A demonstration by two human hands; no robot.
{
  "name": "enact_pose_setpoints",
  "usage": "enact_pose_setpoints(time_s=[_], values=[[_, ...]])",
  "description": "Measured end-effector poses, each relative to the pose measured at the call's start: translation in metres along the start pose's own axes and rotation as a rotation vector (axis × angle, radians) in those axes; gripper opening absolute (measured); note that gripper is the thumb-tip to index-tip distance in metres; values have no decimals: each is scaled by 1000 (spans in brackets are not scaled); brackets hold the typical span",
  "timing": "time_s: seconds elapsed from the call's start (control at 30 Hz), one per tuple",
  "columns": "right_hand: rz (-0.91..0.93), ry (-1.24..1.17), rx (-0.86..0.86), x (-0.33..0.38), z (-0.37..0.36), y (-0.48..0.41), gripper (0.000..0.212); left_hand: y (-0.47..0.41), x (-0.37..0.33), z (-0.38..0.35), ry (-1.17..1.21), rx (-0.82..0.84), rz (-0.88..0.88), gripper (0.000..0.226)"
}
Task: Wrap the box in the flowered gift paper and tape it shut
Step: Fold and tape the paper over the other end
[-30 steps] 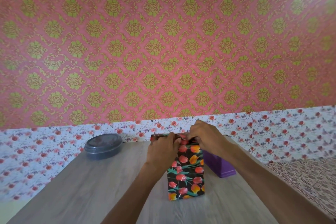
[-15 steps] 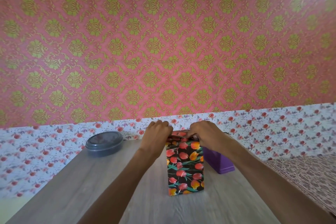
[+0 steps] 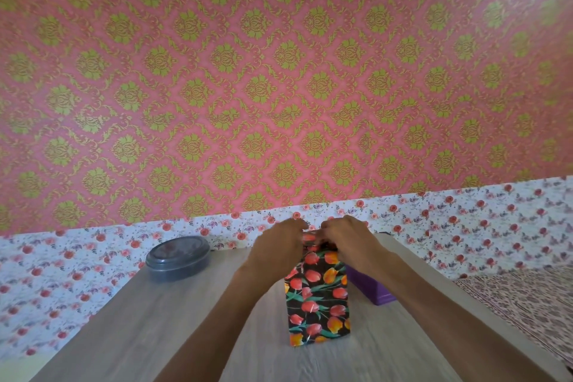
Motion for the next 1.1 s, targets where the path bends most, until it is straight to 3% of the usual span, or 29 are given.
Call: enact_pose_setpoints(time_s=[0.1, 0.2, 0.27, 0.37, 0.5, 0.57, 0.73, 0.87, 1.1], values=[[-42, -102, 18, -8, 0, 3, 30, 6, -13, -21, -20, 146, -76, 31], [-262, -423, -250, -28, -5, 11, 29, 10, -13, -27, -67, 80, -11, 33], [-490, -458, -414, -41, -3, 22, 27, 13, -16, -29, -99, 57, -4, 34], [-727, -470, -322, -51, -8, 29, 20, 17, -25, -35, -160, 68, 10, 43], [-944, -1197, -175, -49, -11, 34, 26, 20, -29, -36, -165, 73, 55, 46], [-950, -1349, -172, -47, -6, 35, 30, 23, -33, -36, -155, 84, 74, 45], [-975, -1334, -135, -47, 3, 38, 26, 27, -41, -40, -169, 80, 69, 46], [-928, -1304, -199, -50, 0, 46, 17, 31, -47, -39, -180, 54, 71, 42], [-549, -652, -443, -53, 11, 46, 13, 33, -51, -38, -180, 50, 76, 41]])
Point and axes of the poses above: each hand's wrist, its own y-axis away from the middle knuckle, its own z-axis out of the back of the hand, x = y × z, the point moved 3 cm from there along -y, towards the middle knuckle, and after that the axes turned 2 degrees about y, right-handed, at the moved point
